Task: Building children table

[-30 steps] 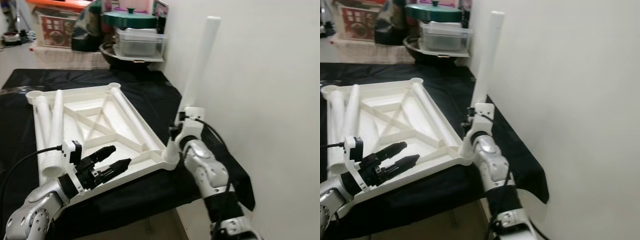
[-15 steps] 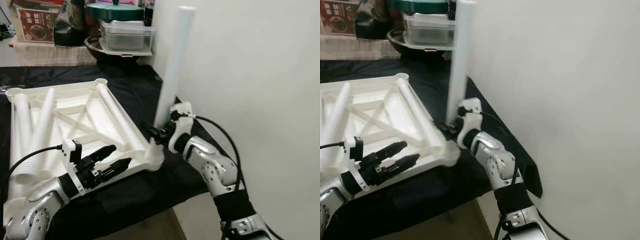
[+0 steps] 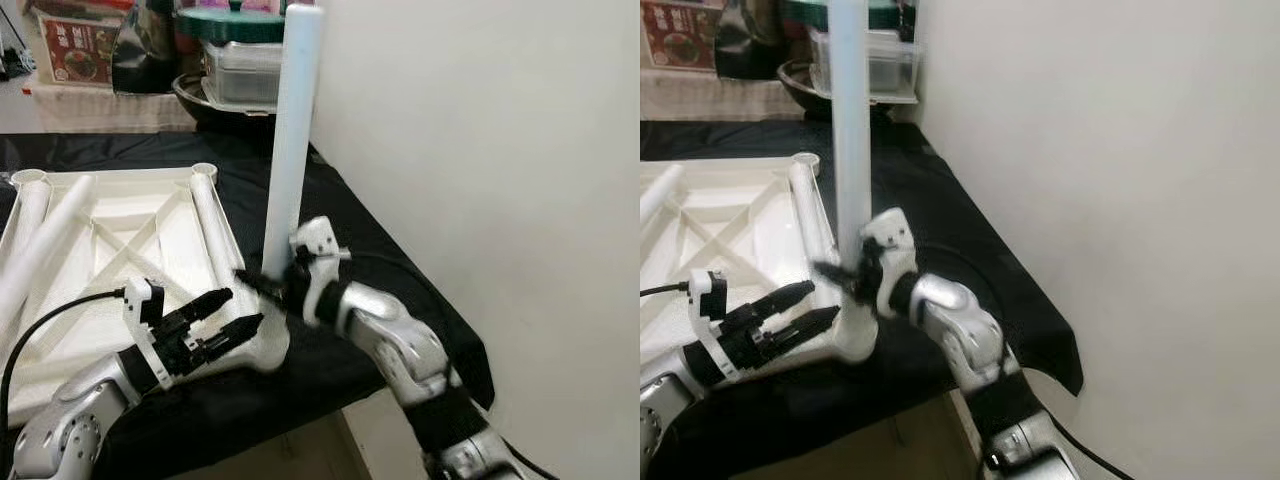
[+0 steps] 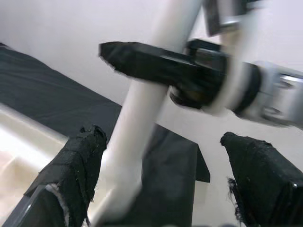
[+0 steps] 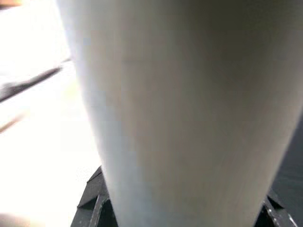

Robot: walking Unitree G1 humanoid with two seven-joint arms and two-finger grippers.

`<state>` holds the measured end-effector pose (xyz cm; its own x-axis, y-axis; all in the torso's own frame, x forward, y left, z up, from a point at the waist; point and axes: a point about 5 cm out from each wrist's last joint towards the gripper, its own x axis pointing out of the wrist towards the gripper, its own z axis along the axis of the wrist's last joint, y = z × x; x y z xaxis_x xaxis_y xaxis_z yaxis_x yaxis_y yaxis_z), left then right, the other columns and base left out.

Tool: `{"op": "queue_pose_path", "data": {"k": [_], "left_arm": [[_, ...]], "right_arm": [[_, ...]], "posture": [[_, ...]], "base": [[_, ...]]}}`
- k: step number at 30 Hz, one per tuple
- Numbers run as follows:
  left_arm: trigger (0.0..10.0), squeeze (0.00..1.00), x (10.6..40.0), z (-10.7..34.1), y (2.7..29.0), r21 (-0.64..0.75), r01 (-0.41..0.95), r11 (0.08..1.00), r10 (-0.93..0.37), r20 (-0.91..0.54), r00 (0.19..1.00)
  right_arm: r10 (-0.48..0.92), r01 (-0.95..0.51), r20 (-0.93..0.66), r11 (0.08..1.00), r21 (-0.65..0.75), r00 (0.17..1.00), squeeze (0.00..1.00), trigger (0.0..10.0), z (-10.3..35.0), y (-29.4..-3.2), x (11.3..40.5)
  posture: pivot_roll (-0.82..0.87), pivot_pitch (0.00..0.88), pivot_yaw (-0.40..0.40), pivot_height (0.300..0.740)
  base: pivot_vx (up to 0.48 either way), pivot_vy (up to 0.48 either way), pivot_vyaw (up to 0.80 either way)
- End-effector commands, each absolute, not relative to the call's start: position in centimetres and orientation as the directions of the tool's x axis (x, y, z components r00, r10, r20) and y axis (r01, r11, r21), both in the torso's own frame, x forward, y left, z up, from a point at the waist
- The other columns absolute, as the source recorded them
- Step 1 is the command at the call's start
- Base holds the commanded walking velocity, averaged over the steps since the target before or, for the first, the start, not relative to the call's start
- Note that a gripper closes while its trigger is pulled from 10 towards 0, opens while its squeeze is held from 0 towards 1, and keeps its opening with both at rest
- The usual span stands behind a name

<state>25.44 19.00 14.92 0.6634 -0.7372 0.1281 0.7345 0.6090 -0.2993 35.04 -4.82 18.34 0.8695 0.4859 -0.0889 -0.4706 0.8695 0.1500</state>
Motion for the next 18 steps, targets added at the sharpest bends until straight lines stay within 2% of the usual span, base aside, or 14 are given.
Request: {"op": "queue_pose_path", "data": {"k": [1, 2, 4, 6, 7, 8, 11, 12, 16, 17, 18], "left_arm": [[10.0, 0.00, 25.3, 14.8, 18.8, -0.303, 0.738, 0.603, -0.741, 0.129, 0.659], [10.0, 0.00, 25.3, 14.8, 18.8, -0.303, 0.738, 0.603, -0.741, 0.129, 0.659], [10.0, 0.00, 25.3, 14.7, 18.7, -0.303, 0.738, 0.603, -0.741, 0.129, 0.659], [10.0, 0.00, 25.3, 14.7, 18.7, -0.303, 0.738, 0.604, -0.741, 0.128, 0.659], [10.0, 0.00, 25.3, 14.7, 18.7, -0.303, 0.738, 0.603, -0.742, 0.127, 0.658], [10.0, 0.00, 25.3, 14.6, 18.7, -0.303, 0.738, 0.602, -0.743, 0.127, 0.658], [10.0, 0.00, 25.3, 14.6, 18.7, -0.304, 0.739, 0.601, -0.744, 0.127, 0.656], [10.0, 0.00, 25.3, 14.6, 18.7, -0.304, 0.740, 0.600, -0.744, 0.127, 0.656], [10.0, 0.00, 25.4, 14.6, 18.7, -0.304, 0.740, 0.600, -0.744, 0.126, 0.656], [10.0, 0.00, 25.4, 14.6, 18.7, -0.304, 0.739, 0.601, -0.744, 0.126, 0.656], [10.0, 0.00, 25.4, 14.6, 18.7, -0.304, 0.739, 0.601, -0.744, 0.126, 0.656]], "right_arm": [[0.263, -0.231, -0.282, 0.963, 0.142, 0.923, 0.00, 0.0, 14.6, -7.8, 35.4], [0.263, -0.231, -0.282, 0.963, 0.142, 0.923, 0.00, 0.0, 14.6, -7.8, 35.4], [0.150, -0.124, -0.310, 0.987, 0.103, 0.939, 0.00, 0.0, 13.7, -9.0, 35.3], [0.117, -0.094, -0.329, 0.992, 0.087, 0.937, 0.00, 0.0, 13.2, -9.3, 35.1], [0.152, -0.131, -0.357, 0.988, 0.082, 0.922, 0.00, 6.4, 12.6, -8.6, 34.6], [0.182, -0.156, -0.346, 0.983, 0.102, 0.920, 0.00, 10.0, 12.7, -8.1, 34.6], [0.258, -0.224, -0.288, 0.964, 0.145, 0.922, 0.00, 10.0, 13.7, -7.2, 34.6], [0.283, -0.248, -0.261, 0.956, 0.158, 0.923, 1.00, 10.0, 14.2, -6.9, 34.6], [0.332, -0.297, -0.200, 0.937, 0.184, 0.922, 1.00, 10.0, 15.3, -6.6, 34.9], [0.409, -0.377, -0.133, 0.901, 0.213, 0.903, 0.00, 10.0, 16.6, -6.3, 35.1], [0.409, -0.377, -0.133, 0.901, 0.213, 0.903, 0.00, 10.0, 16.6, -6.3, 35.1]], "posture": [[0.15, 0.000, -0.193, 0.740], [0.15, 0.000, -0.193, 0.740], [0.16, 0.000, -0.193, 0.740], [0.16, 0.000, -0.193, 0.740], [0.15, 0.000, -0.191, 0.740], [0.15, 0.000, -0.191, 0.740], [0.15, 0.000, -0.188, 0.740], [0.15, 0.000, -0.188, 0.740], [0.15, 0.000, -0.188, 0.740], [0.15, 0.000, -0.190, 0.740], [0.15, 0.000, -0.190, 0.740]], "base": [[0.000, 0.000, 0.00], [0.000, 0.000, 0.00], [0.000, 0.000, 0.00], [0.000, 0.000, 0.00], [0.000, 0.000, 0.00], [0.000, 0.000, 0.00], [0.000, 0.000, 0.00], [0.000, 0.000, 0.00], [0.000, 0.000, 0.00], [0.000, 0.000, 0.00], [0.000, 0.000, 0.00]]}}
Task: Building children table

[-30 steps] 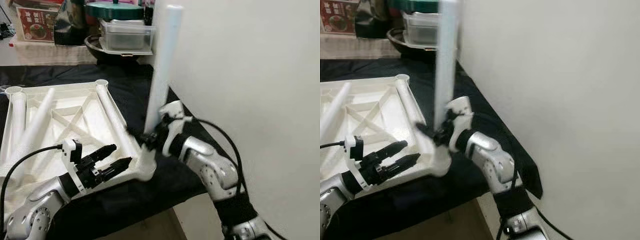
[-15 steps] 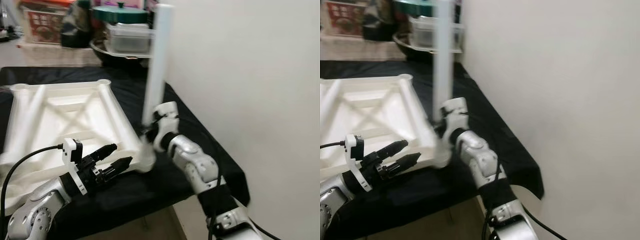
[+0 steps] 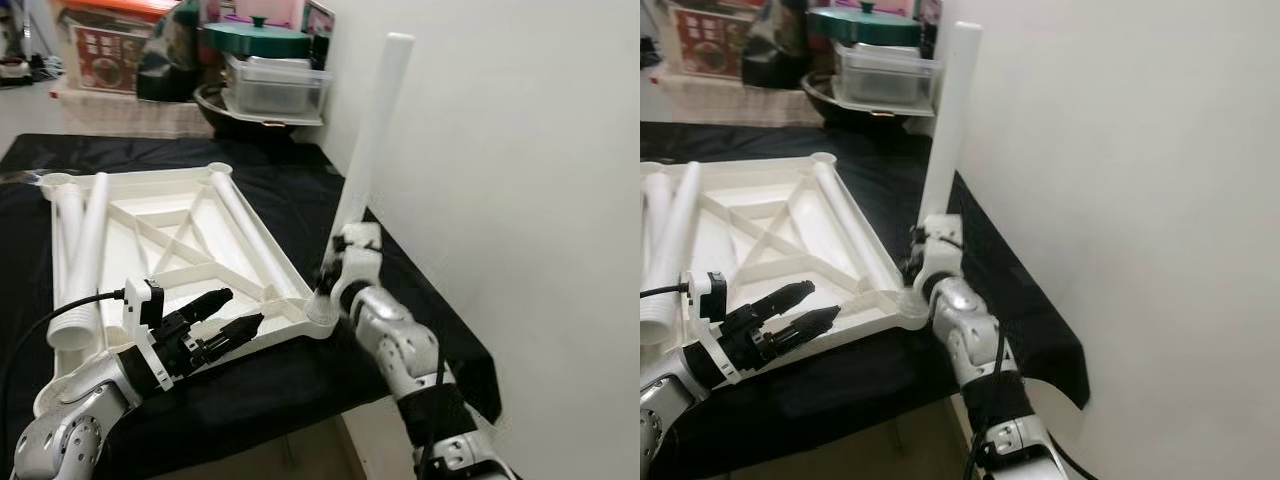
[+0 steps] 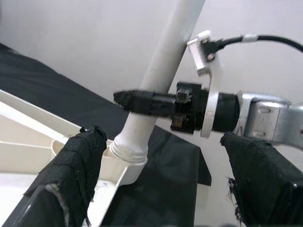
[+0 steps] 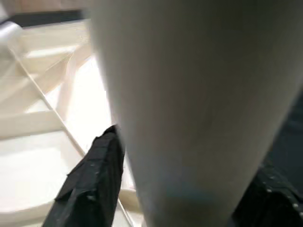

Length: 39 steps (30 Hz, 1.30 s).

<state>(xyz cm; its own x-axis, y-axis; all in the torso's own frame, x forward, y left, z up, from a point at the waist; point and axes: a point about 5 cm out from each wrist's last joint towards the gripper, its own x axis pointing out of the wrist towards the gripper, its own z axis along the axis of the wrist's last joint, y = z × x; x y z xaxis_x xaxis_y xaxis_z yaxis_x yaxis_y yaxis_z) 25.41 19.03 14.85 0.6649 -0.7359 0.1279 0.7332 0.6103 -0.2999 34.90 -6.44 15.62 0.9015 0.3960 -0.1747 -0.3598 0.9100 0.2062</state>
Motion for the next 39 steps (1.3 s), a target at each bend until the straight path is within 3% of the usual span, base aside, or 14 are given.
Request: {"op": "queue_pose_path", "data": {"k": [1, 4, 9, 11, 16, 17, 19, 26, 27, 32, 33, 37, 38, 39], "left_arm": [[10.0, 0.00, 25.4, 14.6, 18.8, -0.303, 0.739, 0.602, -0.744, 0.125, 0.657], [10.0, 0.00, 25.4, 14.6, 18.9, -0.303, 0.737, 0.605, -0.741, 0.126, 0.660], [10.0, 0.00, 25.4, 14.6, 18.9, -0.304, 0.737, 0.603, -0.741, 0.129, 0.659], [10.0, 0.00, 25.4, 14.7, 18.9, -0.304, 0.737, 0.604, -0.740, 0.128, 0.660], [10.0, 0.00, 25.4, 14.7, 18.9, -0.303, 0.736, 0.605, -0.739, 0.128, 0.661], [10.0, 0.00, 25.4, 14.7, 19.0, -0.304, 0.736, 0.606, -0.739, 0.127, 0.661], [10.0, 0.00, 25.4, 14.7, 19.0, -0.304, 0.736, 0.605, -0.739, 0.127, 0.661], [10.0, 0.00, 25.4, 14.8, 19.1, -0.306, 0.738, 0.602, -0.741, 0.129, 0.658], [10.0, 0.00, 25.4, 14.8, 19.1, -0.306, 0.738, 0.601, -0.742, 0.128, 0.658], [10.0, 0.00, 25.4, 14.8, 19.0, -0.306, 0.740, 0.599, -0.745, 0.125, 0.655], [10.0, 0.00, 25.4, 14.8, 18.9, -0.306, 0.740, 0.598, -0.746, 0.125, 0.654], [10.0, 0.00, 25.5, 14.8, 18.9, -0.306, 0.740, 0.598, -0.746, 0.125, 0.654], [10.0, 0.00, 25.5, 14.8, 18.9, -0.306, 0.740, 0.599, -0.744, 0.127, 0.656], [10.0, 0.00, 25.5, 14.8, 18.9, -0.306, 0.739, 0.601, -0.743, 0.127, 0.657]], "right_arm": [[0.459, -0.431, -0.084, 0.873, 0.228, 0.885, 0.00, 10.0, 17.5, -6.1, 35.2], [0.778, -0.776, 0.091, 0.596, 0.207, 0.621, 0.00, 10.0, 20.5, -4.8, 32.8], [0.910, -0.910, 0.075, 0.397, 0.120, 0.407, 0.00, 10.0, 20.1, -4.5, 30.5], [0.917, -0.912, 0.001, 0.396, 0.106, 0.398, 0.00, 0.0, 18.5, -4.3, 30.4], [0.870, -0.864, -0.047, 0.493, 0.103, 0.490, 0.00, 0.0, 17.5, -4.4, 31.4], [0.594, -0.576, -0.169, 0.805, 0.146, 0.787, 0.00, 0.0, 15.6, -6.3, 34.5], [0.411, -0.385, -0.247, 0.911, 0.151, 0.877, 0.00, 0.0, 14.5, -7.5, 35.5], [0.069, -0.014, -0.330, 0.986, 0.166, 0.941, 0.00, 0.0, 13.3, -9.7, 35.7], [0.097, -0.037, -0.323, 0.982, 0.187, 0.941, 0.00, 9.0, 13.5, -9.0, 35.5], [0.212, -0.158, -0.238, 0.961, 0.227, 0.948, 0.00, 10.0, 14.6, -7.2, 35.1], [0.408, -0.355, -0.138, 0.886, 0.299, 0.902, 1.00, 10.0, 16.0, -5.4, 34.6], [0.478, -0.427, -0.104, 0.848, 0.315, 0.872, 1.00, 10.0, 16.6, -4.9, 34.3], [0.578, -0.543, -0.041, 0.786, 0.296, 0.815, 0.00, 10.0, 17.6, -4.4, 34.0], [0.708, -0.686, 0.018, 0.676, 0.270, 0.706, 0.00, 10.0, 18.7, -4.1, 33.2]], "posture": [[0.15, 0.000, -0.190, 0.740], [0.15, 0.000, -0.189, 0.740], [0.15, 0.000, -0.188, 0.740], [0.15, 0.000, -0.191, 0.740], [0.15, 0.000, -0.191, 0.740], [0.15, 0.000, -0.186, 0.740], [0.15, 0.000, -0.186, 0.740], [0.14, 0.000, -0.177, 0.740], [0.14, 0.000, -0.172, 0.740], [0.14, 0.000, -0.173, 0.740], [0.14, 0.000, -0.174, 0.740], [0.14, 0.000, -0.174, 0.740], [0.14, 0.000, -0.174, 0.740], [0.14, 0.000, -0.176, 0.740]], "base": [[0.000, 0.000, 0.00], [0.000, 0.000, 0.00], [0.000, 0.000, 0.00], [0.000, 0.000, 0.00], [0.000, 0.000, 0.00], [0.000, 0.000, 0.00], [0.000, 0.000, 0.00], [0.000, 0.000, 0.00], [0.000, 0.000, 0.00], [0.000, 0.000, 0.00], [0.000, 0.000, 0.00], [0.000, 0.000, 0.00], [0.000, 0.000, 0.00], [0.000, 0.000, 0.00]]}}
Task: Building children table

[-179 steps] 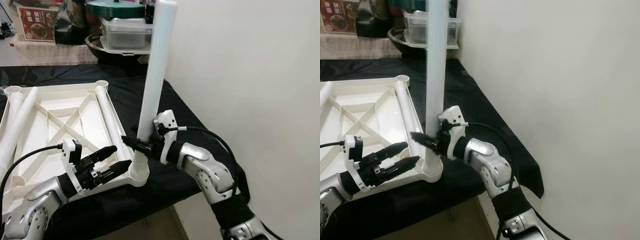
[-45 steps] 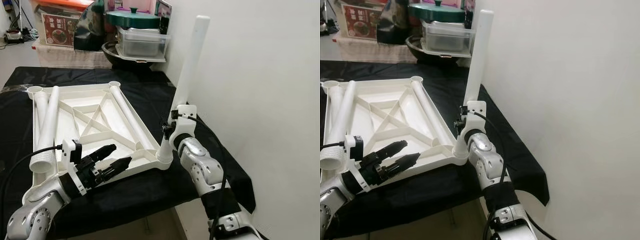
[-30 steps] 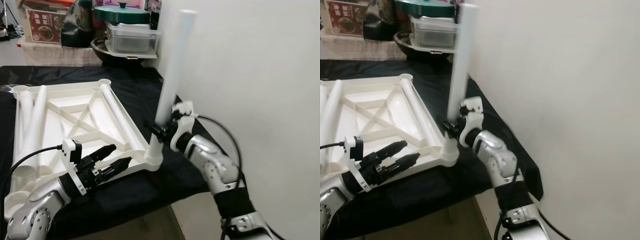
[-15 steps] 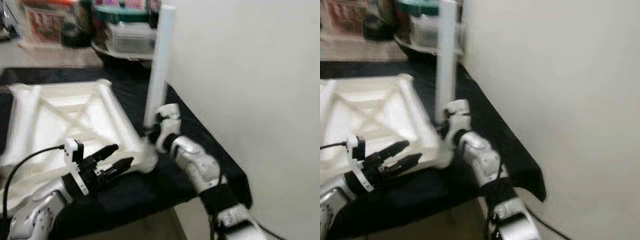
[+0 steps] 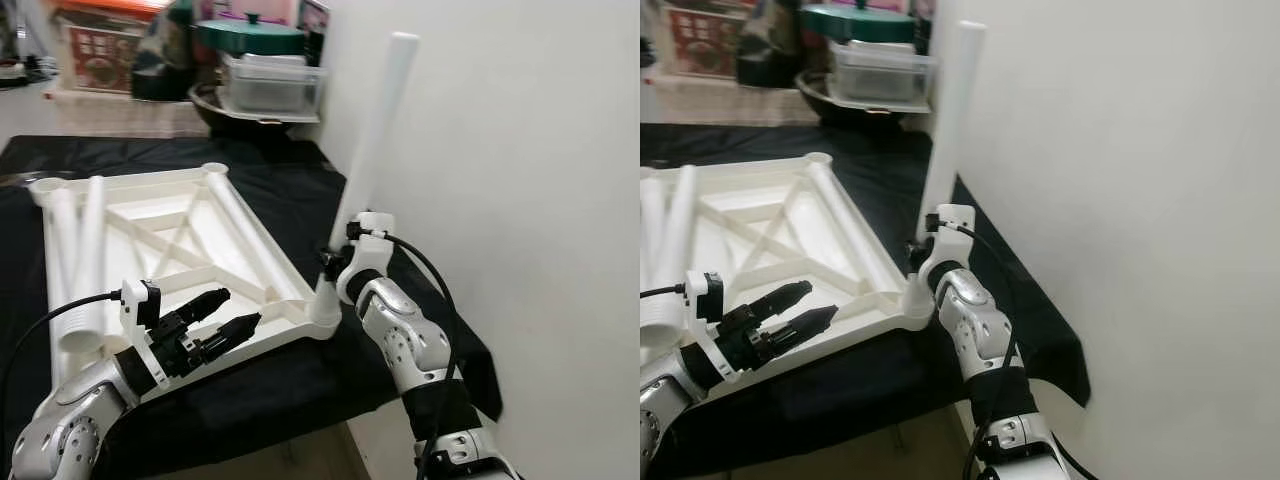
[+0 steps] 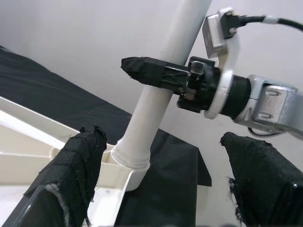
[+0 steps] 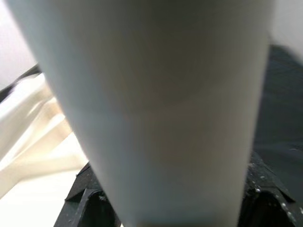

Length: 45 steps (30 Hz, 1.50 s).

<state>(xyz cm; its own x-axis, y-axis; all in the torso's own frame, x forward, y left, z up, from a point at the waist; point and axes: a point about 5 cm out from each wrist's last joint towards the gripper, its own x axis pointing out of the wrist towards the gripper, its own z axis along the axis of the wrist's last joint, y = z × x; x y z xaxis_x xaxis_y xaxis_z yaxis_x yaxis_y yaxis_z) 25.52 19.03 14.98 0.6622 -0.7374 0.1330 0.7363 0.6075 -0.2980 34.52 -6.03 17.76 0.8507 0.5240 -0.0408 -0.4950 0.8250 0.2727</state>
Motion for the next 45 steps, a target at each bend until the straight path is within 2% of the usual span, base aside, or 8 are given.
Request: {"op": "queue_pose_path", "data": {"k": [1, 10, 11, 26, 31, 34, 35, 45], "left_arm": [[10.0, 0.00, 25.5, 14.8, 19.0, -0.306, 0.738, 0.601, -0.742, 0.128, 0.658], [10.0, 0.00, 25.5, 14.8, 19.1, -0.304, 0.737, 0.604, -0.741, 0.126, 0.660], [10.0, 0.00, 25.5, 14.8, 19.2, -0.303, 0.735, 0.607, -0.739, 0.125, 0.662], [10.0, 0.00, 25.5, 14.8, 19.1, -0.305, 0.737, 0.603, -0.744, 0.121, 0.658], [10.0, 0.00, 25.5, 14.8, 18.8, -0.307, 0.738, 0.600, -0.744, 0.125, 0.657], [10.0, 0.00, 25.5, 14.7, 18.7, -0.308, 0.738, 0.600, -0.743, 0.128, 0.657], [10.0, 0.00, 25.5, 14.7, 18.8, -0.308, 0.738, 0.600, -0.743, 0.128, 0.657], [10.0, 0.00, 25.5, 14.7, 18.9, -0.313, 0.743, 0.592, -0.747, 0.133, 0.651]], "right_arm": [[0.810, -0.796, 0.052, 0.559, 0.232, 0.584, 0.00, 10.0, 19.3, -3.9, 32.1], [0.957, -0.951, 0.000, 0.288, 0.109, 0.290, 0.00, 10.0, 18.5, -3.8, 29.4], [0.948, -0.942, -0.007, 0.318, 0.112, 0.319, 0.00, 0.0, 18.2, -3.5, 29.8], [0.225, -0.170, -0.302, 0.965, 0.198, 0.926, 0.00, 0.0, 13.4, -7.7, 35.2], [0.335, -0.272, -0.263, 0.930, 0.248, 0.905, 0.00, 10.0, 14.1, -6.2, 35.1], [0.474, -0.421, -0.144, 0.859, 0.290, 0.869, 1.00, 10.0, 16.2, -5.3, 35.0], [0.523, -0.474, -0.107, 0.828, 0.298, 0.846, 0.06, 10.0, 16.8, -5.1, 35.0], [0.923, -0.920, 0.078, 0.365, 0.140, 0.378, 0.00, 10.0, 19.8, -4.0, 29.9]], "posture": [[0.14, 0.000, -0.175, 0.740], [0.15, 0.000, -0.178, 0.740], [0.15, 0.000, -0.180, 0.740], [0.15, 0.000, -0.169, 0.740], [0.15, 0.000, -0.177, 0.740], [0.15, 0.000, -0.178, 0.740], [0.15, 0.000, -0.178, 0.740], [0.14, 0.000, -0.176, 0.740]], "base": [[0.000, 0.000, 0.00], [0.000, 0.000, 0.00], [0.000, 0.000, 0.00], [0.000, 0.000, 0.00], [0.000, 0.000, 0.00], [0.000, 0.000, 0.00], [0.000, 0.000, 0.00], [0.000, 0.000, 0.00]]}}
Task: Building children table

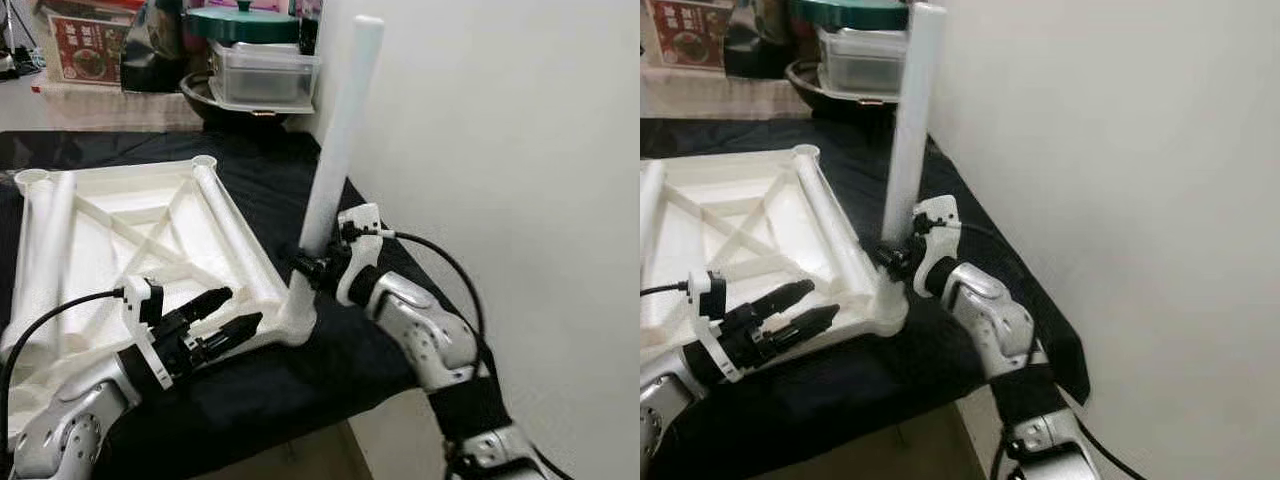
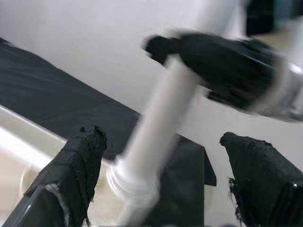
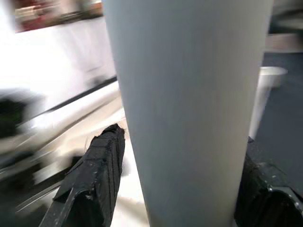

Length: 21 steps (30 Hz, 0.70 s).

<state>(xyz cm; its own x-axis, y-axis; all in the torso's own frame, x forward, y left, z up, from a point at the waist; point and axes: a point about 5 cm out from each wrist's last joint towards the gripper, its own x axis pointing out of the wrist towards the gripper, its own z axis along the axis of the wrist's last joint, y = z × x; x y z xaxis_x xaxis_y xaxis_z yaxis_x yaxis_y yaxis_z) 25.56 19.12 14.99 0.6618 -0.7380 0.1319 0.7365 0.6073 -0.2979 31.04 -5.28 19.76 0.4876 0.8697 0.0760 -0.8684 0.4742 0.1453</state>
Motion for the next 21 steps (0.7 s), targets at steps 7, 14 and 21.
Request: {"op": "queue_pose_path", "data": {"k": [7, 14, 21], "left_arm": [[10.0, 0.00, 25.5, 14.7, 19.0, -0.311, 0.738, 0.598, -0.742, 0.132, 0.657], [10.0, 0.00, 25.4, 14.7, 19.1, -0.309, 0.735, 0.604, -0.738, 0.131, 0.662], [10.0, 0.00, 25.4, 14.8, 19.1, -0.308, 0.733, 0.606, -0.737, 0.130, 0.663]], "right_arm": [[0.898, -0.893, 0.019, 0.434, 0.117, 0.439, 0.00, 0.0, 18.1, -3.4, 30.6], [0.187, -0.138, -0.301, 0.975, 0.177, 0.935, 0.00, 0.0, 13.4, -9.0, 35.8], [0.104, -0.042, -0.366, 0.984, 0.173, 0.925, 0.00, 10.0, 12.2, -10.2, 34.8]], "posture": [[0.16, 0.000, -0.182, 0.740], [0.15, 0.000, -0.181, 0.740], [0.16, 0.000, -0.181, 0.740]], "base": [[0.000, 0.000, 0.00], [0.000, 0.000, 0.00], [0.000, 0.000, 0.00]]}}
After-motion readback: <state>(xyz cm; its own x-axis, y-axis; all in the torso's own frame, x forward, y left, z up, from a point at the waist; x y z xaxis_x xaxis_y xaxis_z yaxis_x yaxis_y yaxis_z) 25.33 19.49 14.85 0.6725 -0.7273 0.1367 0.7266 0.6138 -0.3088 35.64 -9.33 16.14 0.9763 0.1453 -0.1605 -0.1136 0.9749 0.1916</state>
